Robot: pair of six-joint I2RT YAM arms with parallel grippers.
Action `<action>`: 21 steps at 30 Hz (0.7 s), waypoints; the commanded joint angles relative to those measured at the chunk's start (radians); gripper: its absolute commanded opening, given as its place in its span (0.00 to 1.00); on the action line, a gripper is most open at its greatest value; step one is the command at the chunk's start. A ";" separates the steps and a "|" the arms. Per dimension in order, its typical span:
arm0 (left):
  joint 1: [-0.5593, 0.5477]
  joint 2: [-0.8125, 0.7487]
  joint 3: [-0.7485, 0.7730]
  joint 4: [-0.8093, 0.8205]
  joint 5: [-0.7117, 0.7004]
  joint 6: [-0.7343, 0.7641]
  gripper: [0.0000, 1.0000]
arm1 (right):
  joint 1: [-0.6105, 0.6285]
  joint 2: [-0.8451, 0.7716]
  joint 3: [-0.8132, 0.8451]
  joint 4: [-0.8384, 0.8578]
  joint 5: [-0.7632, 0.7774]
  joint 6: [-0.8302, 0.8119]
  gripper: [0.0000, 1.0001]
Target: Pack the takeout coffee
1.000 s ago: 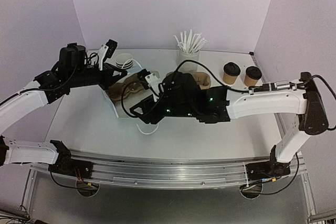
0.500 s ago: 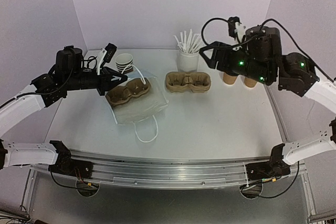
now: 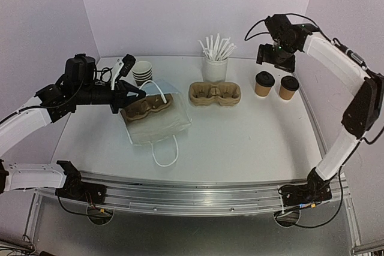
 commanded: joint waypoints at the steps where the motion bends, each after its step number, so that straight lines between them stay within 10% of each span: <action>1: -0.003 -0.032 0.026 -0.016 0.027 0.102 0.00 | -0.087 0.154 0.124 -0.069 -0.141 -0.150 0.90; 21: -0.005 0.011 0.043 -0.010 0.022 0.102 0.00 | -0.205 0.488 0.335 -0.101 -0.274 -0.284 0.84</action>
